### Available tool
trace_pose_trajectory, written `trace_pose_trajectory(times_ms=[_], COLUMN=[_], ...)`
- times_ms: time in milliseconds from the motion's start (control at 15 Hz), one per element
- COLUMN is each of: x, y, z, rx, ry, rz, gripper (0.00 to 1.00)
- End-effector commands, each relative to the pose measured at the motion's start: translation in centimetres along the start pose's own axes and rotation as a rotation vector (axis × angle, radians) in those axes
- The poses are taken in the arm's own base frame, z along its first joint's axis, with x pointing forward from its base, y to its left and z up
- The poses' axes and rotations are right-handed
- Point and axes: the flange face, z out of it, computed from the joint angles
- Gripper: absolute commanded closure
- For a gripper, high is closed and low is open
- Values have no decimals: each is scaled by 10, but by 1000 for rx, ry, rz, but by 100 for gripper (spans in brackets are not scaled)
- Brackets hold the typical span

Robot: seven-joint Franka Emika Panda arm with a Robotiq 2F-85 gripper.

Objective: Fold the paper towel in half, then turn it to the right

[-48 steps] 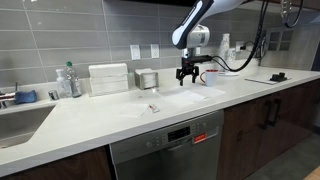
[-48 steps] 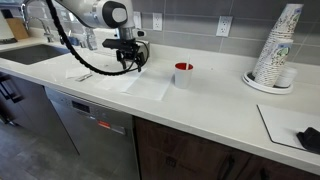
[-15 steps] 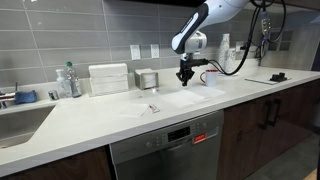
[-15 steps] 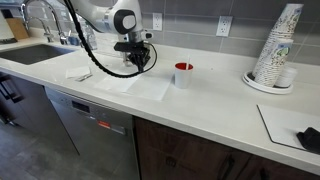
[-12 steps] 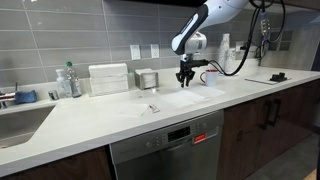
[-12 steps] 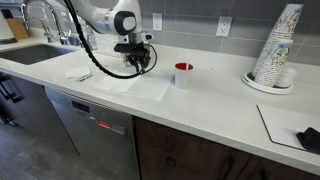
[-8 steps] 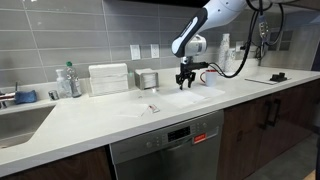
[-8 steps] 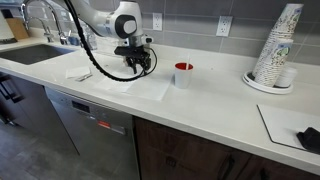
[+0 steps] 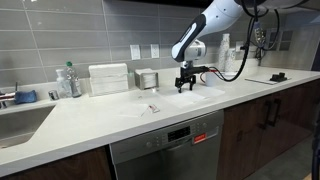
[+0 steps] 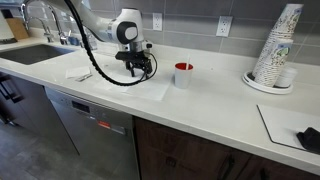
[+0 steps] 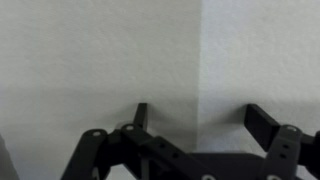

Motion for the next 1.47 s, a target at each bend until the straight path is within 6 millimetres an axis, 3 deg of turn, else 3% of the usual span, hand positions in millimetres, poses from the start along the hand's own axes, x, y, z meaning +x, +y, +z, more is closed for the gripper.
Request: trace_pose_trajectory(times_ms=[0, 267, 533, 733, 800, 1133, 1400], x=[6, 8, 6, -2, -4, -30, -51], y=[5, 4, 5, 7, 8, 9, -5], z=[6, -2, -16, -37, -45, -111, -162], rx=[9, 6, 0, -11, -12, 11, 128], ry=[1, 9, 11, 10, 9, 14, 66], rz=[-17, -20, -11, 2, 5, -36, -122], gripper=[33, 66, 93, 99, 97, 94, 94])
